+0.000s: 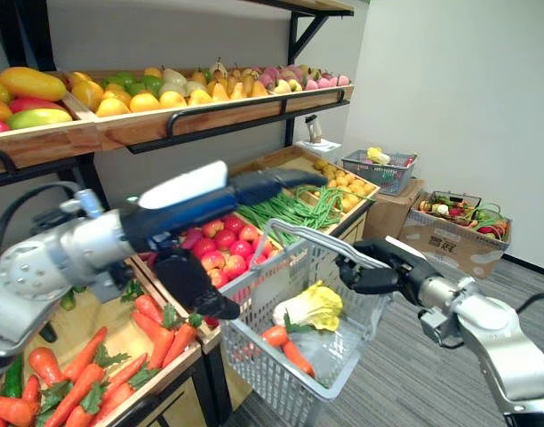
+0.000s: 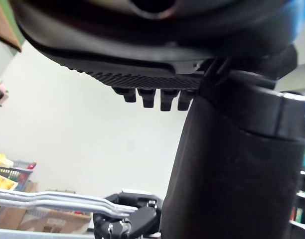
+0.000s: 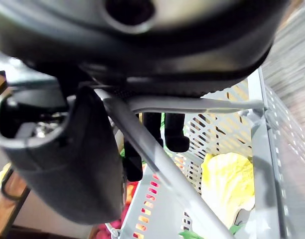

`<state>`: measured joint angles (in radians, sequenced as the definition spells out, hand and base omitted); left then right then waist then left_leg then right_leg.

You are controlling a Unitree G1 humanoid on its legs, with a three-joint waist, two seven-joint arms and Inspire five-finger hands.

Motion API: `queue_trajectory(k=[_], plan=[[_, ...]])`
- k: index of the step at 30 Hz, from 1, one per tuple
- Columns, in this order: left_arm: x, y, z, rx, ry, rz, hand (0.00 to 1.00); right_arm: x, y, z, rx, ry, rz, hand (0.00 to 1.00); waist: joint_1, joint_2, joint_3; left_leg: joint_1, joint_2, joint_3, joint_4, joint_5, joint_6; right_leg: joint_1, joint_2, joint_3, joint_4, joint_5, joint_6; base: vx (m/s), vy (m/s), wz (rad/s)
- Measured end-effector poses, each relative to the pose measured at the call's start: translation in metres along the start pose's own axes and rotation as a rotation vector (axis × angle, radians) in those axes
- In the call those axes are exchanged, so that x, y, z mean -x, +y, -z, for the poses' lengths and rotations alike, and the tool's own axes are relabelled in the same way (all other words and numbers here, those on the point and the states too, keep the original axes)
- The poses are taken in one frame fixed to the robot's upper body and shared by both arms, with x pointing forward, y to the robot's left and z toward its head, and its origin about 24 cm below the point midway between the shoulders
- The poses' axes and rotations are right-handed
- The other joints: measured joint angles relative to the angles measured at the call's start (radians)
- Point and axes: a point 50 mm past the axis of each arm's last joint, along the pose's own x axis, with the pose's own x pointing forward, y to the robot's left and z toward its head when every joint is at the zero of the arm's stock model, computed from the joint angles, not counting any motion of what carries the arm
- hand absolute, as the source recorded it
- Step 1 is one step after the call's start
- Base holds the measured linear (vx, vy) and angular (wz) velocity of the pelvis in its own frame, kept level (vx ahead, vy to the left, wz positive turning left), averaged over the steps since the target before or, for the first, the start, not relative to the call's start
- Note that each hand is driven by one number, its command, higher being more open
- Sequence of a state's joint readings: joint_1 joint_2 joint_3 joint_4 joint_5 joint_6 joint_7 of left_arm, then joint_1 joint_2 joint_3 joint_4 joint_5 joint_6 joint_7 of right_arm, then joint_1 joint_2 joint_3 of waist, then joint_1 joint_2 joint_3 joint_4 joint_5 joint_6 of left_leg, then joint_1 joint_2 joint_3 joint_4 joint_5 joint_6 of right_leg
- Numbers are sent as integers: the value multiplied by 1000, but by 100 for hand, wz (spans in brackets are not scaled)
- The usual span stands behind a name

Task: Pick vegetable in the basket

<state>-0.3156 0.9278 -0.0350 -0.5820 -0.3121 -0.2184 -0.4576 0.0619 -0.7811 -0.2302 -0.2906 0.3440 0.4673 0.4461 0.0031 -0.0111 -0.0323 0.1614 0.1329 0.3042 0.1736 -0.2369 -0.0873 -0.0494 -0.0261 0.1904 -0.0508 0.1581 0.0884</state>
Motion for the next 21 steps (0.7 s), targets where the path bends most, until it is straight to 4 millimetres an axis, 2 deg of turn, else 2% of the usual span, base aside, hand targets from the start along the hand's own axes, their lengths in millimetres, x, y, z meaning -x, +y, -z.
queue_trajectory(k=[5,9,11,12,13,14,16,18,20,21], plan=[[38,-8,18,108,154,-174,100,15,-12,11,-53,10,99,0,6,-1,2,-9,1,-13,2,0,-1,1,-2,-13,-7,-2,-4,-10,24,6],[94,-3,30,248,272,-522,100,29,-17,31,-155,17,199,0,16,1,3,-20,2,-28,0,1,0,-1,-3,-26,-12,-1,-3,10,26,10],[124,-10,36,336,318,-711,100,35,-17,49,-231,46,256,0,21,-1,5,-28,0,-43,0,1,0,0,-7,-37,-16,-1,-3,3,33,15],[132,-14,38,357,338,-753,100,36,-17,54,-253,57,269,0,22,-2,5,-30,-2,-46,-1,1,0,0,-8,-39,-17,-1,-3,-8,33,13],[150,-27,44,418,398,-848,100,38,-14,68,-297,95,298,0,28,-4,6,-34,-5,-52,-2,1,1,0,-12,-44,-19,-1,-3,-9,28,10],[157,-33,47,445,425,-880,100,38,-13,73,-314,110,308,0,29,-5,7,-37,-7,-57,-2,2,2,0,-14,-45,-21,-1,-3,-15,36,16],[181,-65,61,582,560,-970,100,39,-8,94,-382,172,342,0,37,-8,13,-45,-15,-71,-3,3,5,-1,-22,-52,-25,-1,-2,-24,42,13],[197,-87,68,678,652,-1020,100,41,-3,107,-425,211,358,0,42,-9,16,-48,-19,-75,-4,3,6,-1,-26,-53,-27,-1,-2,-20,39,6],[226,-119,76,810,775,-1144,100,46,5,124,-489,260,386,0,41,-11,22,-60,-27,-91,-3,2,10,-1,-34,-61,-35,0,0,-11,39,12],[233,-125,77,827,804,-1185,100,48,7,128,-505,270,392,0,41,-12,27,-61,-28,-94,-3,2,11,-1,-36,-64,-35,1,0,2,45,11]])
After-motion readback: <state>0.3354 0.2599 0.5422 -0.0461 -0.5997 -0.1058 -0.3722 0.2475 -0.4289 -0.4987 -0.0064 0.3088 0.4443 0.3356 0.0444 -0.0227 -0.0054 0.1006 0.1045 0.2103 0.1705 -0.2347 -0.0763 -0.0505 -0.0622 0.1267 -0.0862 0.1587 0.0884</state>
